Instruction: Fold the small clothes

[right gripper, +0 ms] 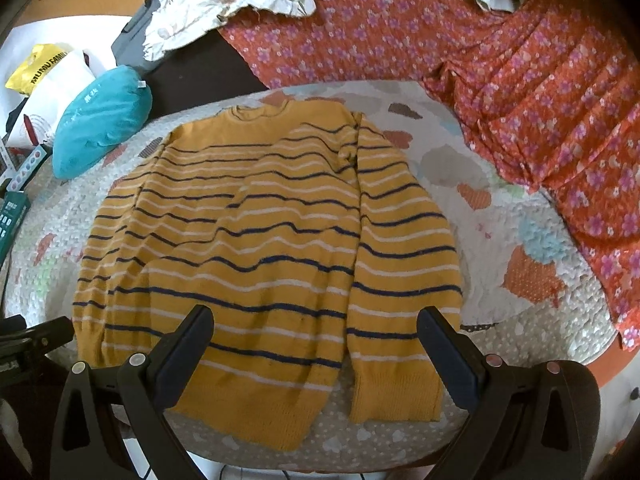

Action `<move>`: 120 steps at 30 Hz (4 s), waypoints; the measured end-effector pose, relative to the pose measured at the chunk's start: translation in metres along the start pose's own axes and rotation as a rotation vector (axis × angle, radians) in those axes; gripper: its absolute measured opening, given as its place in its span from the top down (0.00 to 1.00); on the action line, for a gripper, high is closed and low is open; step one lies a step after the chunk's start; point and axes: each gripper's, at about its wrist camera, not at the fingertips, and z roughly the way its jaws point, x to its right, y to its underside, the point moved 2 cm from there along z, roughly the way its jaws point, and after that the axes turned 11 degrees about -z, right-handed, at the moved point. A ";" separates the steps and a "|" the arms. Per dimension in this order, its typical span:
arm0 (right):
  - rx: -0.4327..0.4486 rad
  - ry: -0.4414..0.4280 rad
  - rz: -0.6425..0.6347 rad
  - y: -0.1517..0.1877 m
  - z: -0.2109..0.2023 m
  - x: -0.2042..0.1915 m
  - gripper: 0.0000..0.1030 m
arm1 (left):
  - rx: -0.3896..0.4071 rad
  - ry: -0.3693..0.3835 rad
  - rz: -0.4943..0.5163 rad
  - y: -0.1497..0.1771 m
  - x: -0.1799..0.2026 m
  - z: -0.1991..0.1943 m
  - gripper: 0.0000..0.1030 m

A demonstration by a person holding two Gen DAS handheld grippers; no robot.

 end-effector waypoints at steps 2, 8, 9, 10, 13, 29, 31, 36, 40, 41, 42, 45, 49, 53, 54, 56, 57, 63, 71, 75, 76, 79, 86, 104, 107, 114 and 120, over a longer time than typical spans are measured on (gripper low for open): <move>-0.014 -0.004 0.002 0.001 0.007 0.000 0.00 | -0.003 -0.019 0.018 -0.004 0.004 0.010 0.00; -0.059 -0.011 0.008 0.006 0.027 0.004 0.00 | -0.056 -0.043 0.066 -0.017 0.017 0.045 0.00; -0.059 -0.015 0.013 0.007 0.029 0.003 0.00 | -0.065 -0.044 0.071 -0.019 0.019 0.051 0.00; -0.064 -0.013 0.012 0.007 0.032 0.004 0.00 | -0.072 -0.047 0.076 -0.021 0.020 0.056 0.00; -0.076 -0.007 0.001 0.009 0.043 0.005 0.00 | -0.090 -0.059 0.088 -0.025 0.023 0.073 0.00; -0.178 -0.073 0.052 0.027 0.098 0.017 0.00 | -0.146 -0.036 0.048 -0.016 0.017 0.104 0.00; -0.169 -0.074 0.048 0.028 0.099 0.016 0.00 | -0.143 -0.016 0.044 -0.013 0.015 0.103 0.00; -0.140 -0.100 0.058 0.030 0.101 0.019 0.00 | -0.157 0.016 0.051 -0.009 0.013 0.103 0.00; -0.151 -0.109 0.065 0.029 0.103 0.020 0.00 | -0.139 0.047 0.053 -0.006 0.009 0.102 0.00; -0.159 -0.102 0.051 0.029 0.104 0.018 0.00 | -0.132 0.052 0.060 -0.005 0.006 0.101 0.00; -0.167 -0.094 0.036 0.028 0.104 0.017 0.00 | -0.119 0.060 0.070 -0.003 0.005 0.099 0.00; -0.187 -0.086 -0.004 0.027 0.105 0.012 0.00 | -0.078 0.080 0.083 0.003 -0.002 0.096 0.00; -0.214 -0.070 -0.032 0.024 0.105 0.010 0.00 | -0.059 0.095 0.105 0.012 -0.005 0.083 0.00; -0.211 -0.064 -0.016 0.016 0.092 0.006 0.21 | -0.036 0.151 0.066 0.004 -0.011 0.067 0.00; -0.208 -0.074 -0.002 0.016 0.086 0.005 0.31 | -0.020 0.161 0.052 0.002 -0.014 0.061 0.00; -0.191 -0.123 0.027 0.014 0.065 0.012 0.43 | 0.002 0.178 0.022 -0.006 -0.020 0.053 0.01; -0.178 -0.134 0.034 0.013 0.056 0.017 0.44 | 0.016 0.192 -0.002 -0.010 -0.025 0.044 0.01; -0.099 -0.027 0.137 0.012 0.016 0.107 0.41 | 0.096 0.217 -0.085 -0.019 -0.047 -0.005 0.01; -0.170 -0.141 0.149 0.021 0.052 0.126 0.41 | 0.119 0.212 -0.077 -0.023 -0.043 -0.043 0.01; -0.171 -0.125 0.060 0.031 0.055 0.096 0.41 | 0.119 0.189 -0.044 -0.016 -0.034 -0.050 0.01; -0.148 -0.143 0.011 0.033 0.049 0.083 0.41 | 0.118 0.188 -0.037 -0.016 -0.032 -0.051 0.01; -0.138 -0.211 -0.089 0.039 0.044 0.057 0.41 | 0.111 0.188 -0.011 -0.012 -0.024 -0.051 0.01; -0.228 -0.130 -0.199 0.062 0.071 0.043 0.90 | 0.102 0.186 0.016 -0.006 -0.016 -0.053 0.01; -0.200 0.467 0.245 -0.046 0.061 0.325 0.92 | 0.139 0.141 -0.088 -0.021 -0.046 -0.065 0.01; -0.155 0.442 0.254 -0.045 0.050 0.320 0.68 | 0.147 0.125 -0.117 -0.026 -0.058 -0.063 0.01; -0.067 0.280 0.181 -0.049 0.029 0.249 0.49 | 0.193 0.062 -0.222 -0.069 -0.103 -0.044 0.01; -0.060 -0.105 0.025 -0.083 0.034 0.106 0.49 | 0.272 0.028 -0.292 -0.123 -0.144 -0.019 0.01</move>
